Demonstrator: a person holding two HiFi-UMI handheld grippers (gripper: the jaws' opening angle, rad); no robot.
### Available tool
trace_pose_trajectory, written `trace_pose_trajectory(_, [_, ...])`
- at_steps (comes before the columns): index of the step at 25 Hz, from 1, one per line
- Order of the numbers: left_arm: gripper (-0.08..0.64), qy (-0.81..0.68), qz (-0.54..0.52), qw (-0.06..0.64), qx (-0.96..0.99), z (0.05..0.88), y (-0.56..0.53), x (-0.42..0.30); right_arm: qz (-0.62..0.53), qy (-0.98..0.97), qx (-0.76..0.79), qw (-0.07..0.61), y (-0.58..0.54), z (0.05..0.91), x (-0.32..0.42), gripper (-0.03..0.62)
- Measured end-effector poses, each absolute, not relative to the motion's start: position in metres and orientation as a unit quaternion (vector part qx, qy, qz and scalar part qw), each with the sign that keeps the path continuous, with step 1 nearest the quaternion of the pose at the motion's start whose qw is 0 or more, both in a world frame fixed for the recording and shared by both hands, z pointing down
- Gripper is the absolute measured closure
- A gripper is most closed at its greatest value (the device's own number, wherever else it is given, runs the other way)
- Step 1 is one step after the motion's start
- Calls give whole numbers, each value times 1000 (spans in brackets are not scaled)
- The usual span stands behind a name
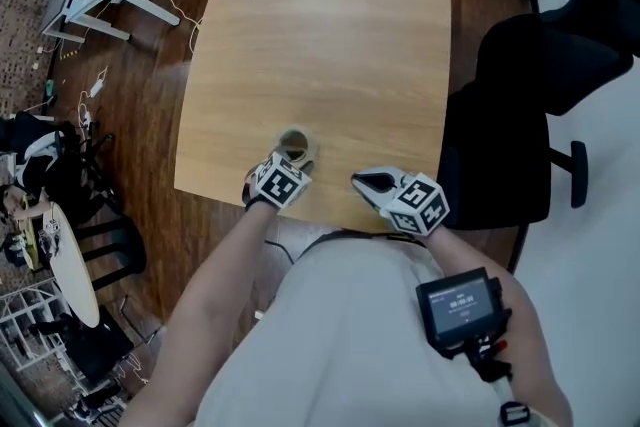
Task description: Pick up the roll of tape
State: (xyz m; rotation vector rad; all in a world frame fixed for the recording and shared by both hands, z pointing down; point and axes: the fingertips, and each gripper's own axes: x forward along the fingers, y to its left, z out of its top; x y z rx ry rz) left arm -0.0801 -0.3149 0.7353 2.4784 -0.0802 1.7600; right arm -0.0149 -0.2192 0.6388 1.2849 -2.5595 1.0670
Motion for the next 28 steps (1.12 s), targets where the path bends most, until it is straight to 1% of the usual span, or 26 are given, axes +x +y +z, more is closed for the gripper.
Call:
trace_pose_trajectory(2, [423,-27,593,57,803,737,-314,-78,349,-833,428,38,-216,639,-12,586])
trace_pose_trajectory(5, [383,-29,621,64,781,742,-317,-76,351,-825,442,34,-210,640,-5,586])
trace_pose_trajectory(9, [373,-29,658,52,751,754,-325,-75,354,-816,456,31,-197,638,4,586])
trace_pose_trajectory(11, [383,-32,676,33,736,759,-332,-78,354,-811,464,32,-190,637,8,586])
trace_pose_trajectory(13, [409,-47,689,2,724,762,-347,-82,347,-810,471,35,-189,636,13,586])
trace_pose_trajectory(15, [416,-50,700,-11,712,763,-352,-86,340,-811,475,36,-190,635,17,586])
trace_pose_trajectory(17, [434,-30,707,0,706,770,-338,-87,341,-808,479,36,-185,634,21,586])
trace_pose_trajectory(21, [445,-6,706,29,707,782,-318,-89,346,-803,483,39,-171,634,27,586])
trace_pose_trajectory(25, [450,-21,712,9,702,769,-315,-96,342,-804,485,45,-165,633,33,586])
trace_pose_trajectory(28, [456,-25,676,14,736,763,-303,-84,335,-810,479,52,-159,633,37,586])
